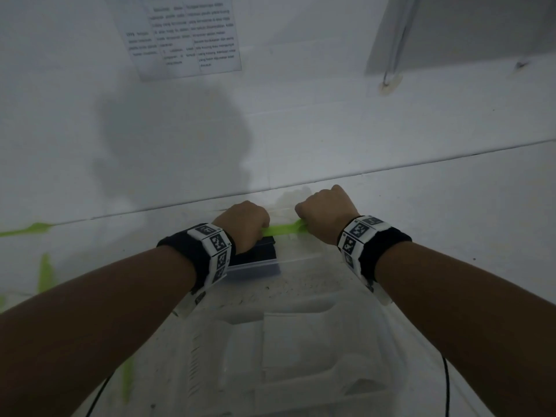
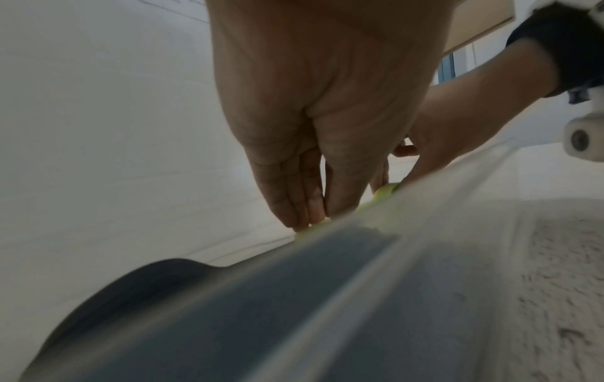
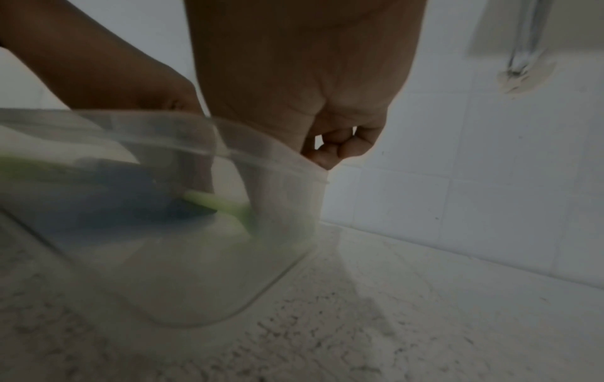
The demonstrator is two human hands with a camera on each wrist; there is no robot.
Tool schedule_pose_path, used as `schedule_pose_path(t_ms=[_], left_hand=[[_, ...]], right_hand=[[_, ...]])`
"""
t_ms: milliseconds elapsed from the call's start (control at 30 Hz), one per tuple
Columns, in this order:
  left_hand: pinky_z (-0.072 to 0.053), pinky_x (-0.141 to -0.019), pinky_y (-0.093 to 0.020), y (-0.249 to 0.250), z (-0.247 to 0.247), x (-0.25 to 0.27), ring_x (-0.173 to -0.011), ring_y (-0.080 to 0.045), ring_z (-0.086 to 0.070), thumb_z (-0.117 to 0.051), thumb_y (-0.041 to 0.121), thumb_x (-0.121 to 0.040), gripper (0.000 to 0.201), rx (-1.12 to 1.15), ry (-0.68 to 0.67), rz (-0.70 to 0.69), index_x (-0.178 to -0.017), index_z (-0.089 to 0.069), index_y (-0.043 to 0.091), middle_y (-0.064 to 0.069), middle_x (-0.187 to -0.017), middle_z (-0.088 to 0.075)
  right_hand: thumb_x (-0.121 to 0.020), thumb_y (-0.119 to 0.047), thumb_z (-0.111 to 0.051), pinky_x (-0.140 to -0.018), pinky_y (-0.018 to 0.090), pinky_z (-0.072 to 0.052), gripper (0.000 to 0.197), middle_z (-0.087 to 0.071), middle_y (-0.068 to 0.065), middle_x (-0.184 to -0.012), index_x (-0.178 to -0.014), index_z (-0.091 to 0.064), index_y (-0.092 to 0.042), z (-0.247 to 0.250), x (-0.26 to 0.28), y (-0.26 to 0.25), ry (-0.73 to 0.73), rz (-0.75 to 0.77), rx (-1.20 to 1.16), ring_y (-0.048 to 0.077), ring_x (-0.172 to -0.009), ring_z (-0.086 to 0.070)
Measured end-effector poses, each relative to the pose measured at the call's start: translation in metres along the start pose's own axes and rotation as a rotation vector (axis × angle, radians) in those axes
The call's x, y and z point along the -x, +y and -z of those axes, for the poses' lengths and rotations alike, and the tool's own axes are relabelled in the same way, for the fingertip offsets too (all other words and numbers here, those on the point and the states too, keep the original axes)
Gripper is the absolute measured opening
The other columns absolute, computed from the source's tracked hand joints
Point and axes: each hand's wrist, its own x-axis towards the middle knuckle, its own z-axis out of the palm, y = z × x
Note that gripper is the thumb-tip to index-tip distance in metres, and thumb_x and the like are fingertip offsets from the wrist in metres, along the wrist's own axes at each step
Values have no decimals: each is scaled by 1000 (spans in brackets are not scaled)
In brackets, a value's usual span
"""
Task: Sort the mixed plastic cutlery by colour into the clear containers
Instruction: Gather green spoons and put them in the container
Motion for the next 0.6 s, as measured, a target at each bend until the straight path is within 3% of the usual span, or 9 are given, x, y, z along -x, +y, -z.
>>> schedule_pose_path(t_ms=[100,200,300,367,467,533,600], left_hand=[[-45,-96,-33,-2,2,4,-117,-26,-59,-63,21,-97,32,21,1,20,-129,-66,17,-7,-130,-63],[-45,-99,-33,-4,14,15,-117,-22,-57,-62,29,-98,31,70,19,40,-127,-64,20,-2,-127,-64],[-49,-91,-32,-9,35,32,-101,-16,-61,-64,40,-97,27,169,109,93,-115,-69,20,5,-108,-69],[-48,-89,-30,-17,48,48,-101,-17,-62,-65,46,-96,33,239,157,149,-116,-68,19,4,-107,-68],[-45,-103,-40,-42,60,78,-120,-26,-54,-67,52,-92,55,277,196,281,-138,-53,24,-6,-128,-58],[-40,-112,-50,-60,66,105,-135,-32,-44,-67,57,-91,75,281,205,370,-152,-36,27,-11,-145,-46],[-38,-115,-48,-75,71,137,-141,-30,-42,-66,58,-91,87,321,205,418,-160,-22,26,-12,-155,-41]], right_hand=[[-92,-20,-57,-73,35,-29,10,-59,-3,-90,-98,-63,-24,3,4,3,26,0,-52,22,-72,-55],[-95,-42,-57,-77,35,-33,29,-61,-1,-114,-118,-63,-26,19,11,5,68,42,-146,26,-98,-63],[-98,-50,-52,-81,35,-42,34,-63,-3,-113,-121,-63,-27,44,15,-3,175,21,-315,24,-104,-61],[-98,-48,-53,-84,34,-48,36,-67,-5,-110,-126,-60,-27,60,14,-14,199,-12,-561,21,-104,-62],[-96,-52,-60,-90,33,-47,55,-67,-4,-116,-142,-45,-26,86,10,-40,72,17,-929,19,-107,-60],[-94,-58,-62,-99,35,-46,67,-64,0,-124,-149,-38,-26,103,5,-63,-6,51,-1043,20,-114,-59],[-91,-64,-62,-105,39,-46,75,-61,2,-136,-151,-36,-27,116,-2,-92,-41,93,-1056,22,-120,-58]])
